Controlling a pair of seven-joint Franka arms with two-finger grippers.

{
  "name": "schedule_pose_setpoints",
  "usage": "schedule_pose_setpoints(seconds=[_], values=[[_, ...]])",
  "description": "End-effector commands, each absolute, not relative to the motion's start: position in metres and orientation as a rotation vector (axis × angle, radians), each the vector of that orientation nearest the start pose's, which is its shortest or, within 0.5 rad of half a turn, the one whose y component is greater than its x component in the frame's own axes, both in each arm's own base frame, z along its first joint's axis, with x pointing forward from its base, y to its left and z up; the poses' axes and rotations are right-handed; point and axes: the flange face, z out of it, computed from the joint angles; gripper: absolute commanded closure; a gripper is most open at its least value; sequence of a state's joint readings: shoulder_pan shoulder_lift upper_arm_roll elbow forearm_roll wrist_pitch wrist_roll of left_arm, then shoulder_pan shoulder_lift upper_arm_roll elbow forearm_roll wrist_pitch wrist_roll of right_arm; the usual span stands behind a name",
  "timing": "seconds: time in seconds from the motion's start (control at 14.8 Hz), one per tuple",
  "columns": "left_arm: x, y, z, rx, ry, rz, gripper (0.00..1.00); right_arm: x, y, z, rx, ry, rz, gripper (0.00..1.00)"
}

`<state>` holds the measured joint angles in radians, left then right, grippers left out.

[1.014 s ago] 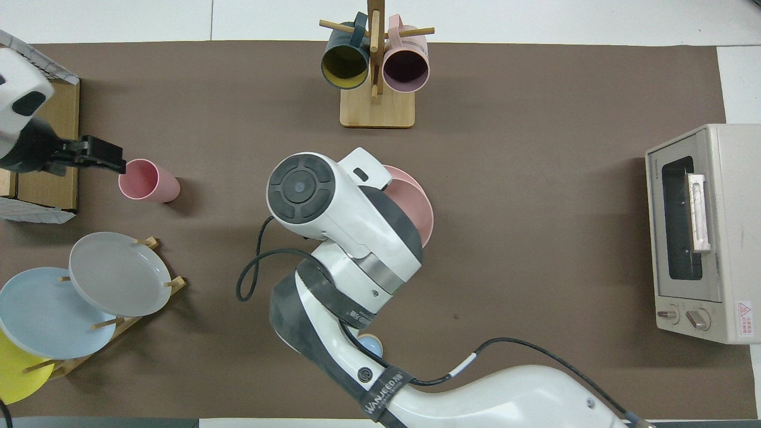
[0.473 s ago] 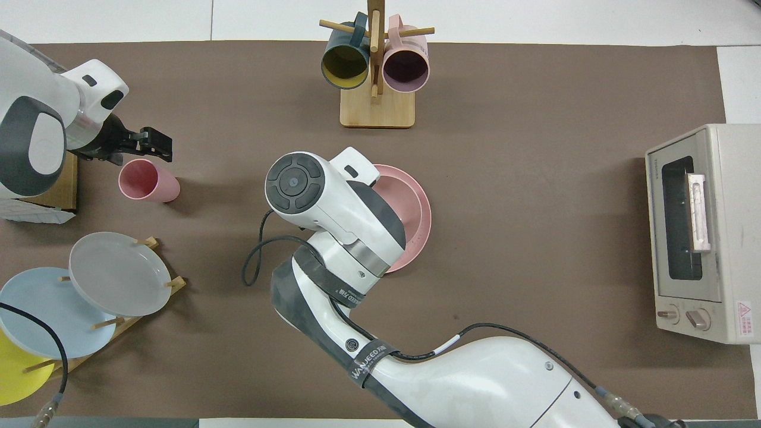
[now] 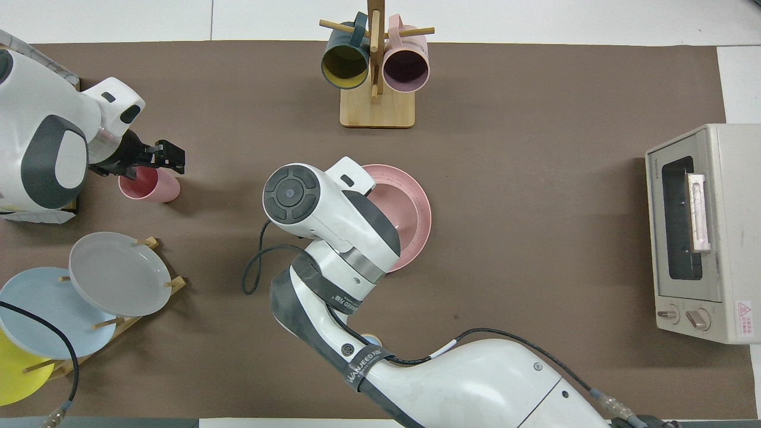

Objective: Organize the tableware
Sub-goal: 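Carry the bowl with the right gripper while the left gripper grasps the cup, then set the pink bowl on the pink plate and withdraw the right gripper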

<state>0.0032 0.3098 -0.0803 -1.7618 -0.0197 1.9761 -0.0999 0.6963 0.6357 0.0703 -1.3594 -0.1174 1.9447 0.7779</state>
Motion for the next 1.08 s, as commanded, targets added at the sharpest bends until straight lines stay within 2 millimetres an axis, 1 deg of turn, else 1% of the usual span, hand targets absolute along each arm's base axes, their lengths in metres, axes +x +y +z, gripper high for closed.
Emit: schedule_pose_setpoints(seconds=[0.0,0.07,0.14,0.2,0.27,0.34,0.41,0.47,0.54,0.61,0.68,0.74,0.81,0.88,0.95,1.01], values=[[0.609,-0.047,0.384,-3.156,-0.091,0.131,0.0,0.529,0.491,0.344,-3.216,-0.007,-0.046,1.0],[0.606,-0.047,0.38,-3.154,-0.111,0.131,0.02,0.532,0.49,0.342,-3.21,0.001,-0.052,0.93],[0.605,-0.048,0.379,-3.156,-0.111,0.11,0.12,0.535,0.49,0.343,-3.19,0.004,-0.08,0.61],[0.603,-0.047,0.375,-3.156,-0.111,0.105,0.32,0.535,0.49,0.343,-3.195,-0.006,-0.093,0.23],[0.602,-0.045,0.375,-3.155,-0.096,0.109,0.58,0.535,0.491,0.345,-3.203,-0.012,-0.092,0.0],[0.602,-0.045,0.374,-3.155,-0.065,0.118,0.96,0.535,0.489,0.345,-3.22,-0.014,-0.085,0.0],[0.601,-0.044,0.374,-3.157,0.014,0.122,1.0,0.541,0.481,0.357,-3.251,0.007,-0.062,0.0],[0.602,-0.04,0.374,-3.158,0.063,0.122,1.0,0.553,0.474,0.383,-3.257,0.028,-0.077,0.0],[0.602,-0.039,0.375,-3.159,0.075,0.112,1.0,0.566,0.452,0.403,-3.276,0.051,-0.058,0.0],[0.604,-0.039,0.377,-3.159,0.097,0.102,1.0,0.575,0.434,0.425,-3.266,0.043,-0.078,0.0],[0.605,-0.039,0.378,-3.159,0.14,0.097,1.0,0.586,0.4,0.456,-3.254,0.061,-0.092,0.0],[0.607,-0.039,0.38,-3.157,0.178,0.087,1.0,0.596,0.346,0.485,-3.24,0.101,-0.074,0.0],[0.61,-0.039,0.383,-3.156,0.184,0.082,1.0,0.595,0.308,0.509,-3.213,0.09,-0.059,0.0],[0.615,-0.042,0.393,-3.156,0.191,0.065,1.0,0.59,0.272,0.524,-3.206,0.038,-0.027,0.0],[0.621,-0.047,0.412,-3.159,0.192,0.065,1.0,0.584,0.232,0.537,-3.219,0.009,0.004,0.0],[0.629,-0.052,0.449,-3.163,0.188,0.061,1.0,0.579,0.188,0.552,-3.216,0.037,0.032,0.0]])
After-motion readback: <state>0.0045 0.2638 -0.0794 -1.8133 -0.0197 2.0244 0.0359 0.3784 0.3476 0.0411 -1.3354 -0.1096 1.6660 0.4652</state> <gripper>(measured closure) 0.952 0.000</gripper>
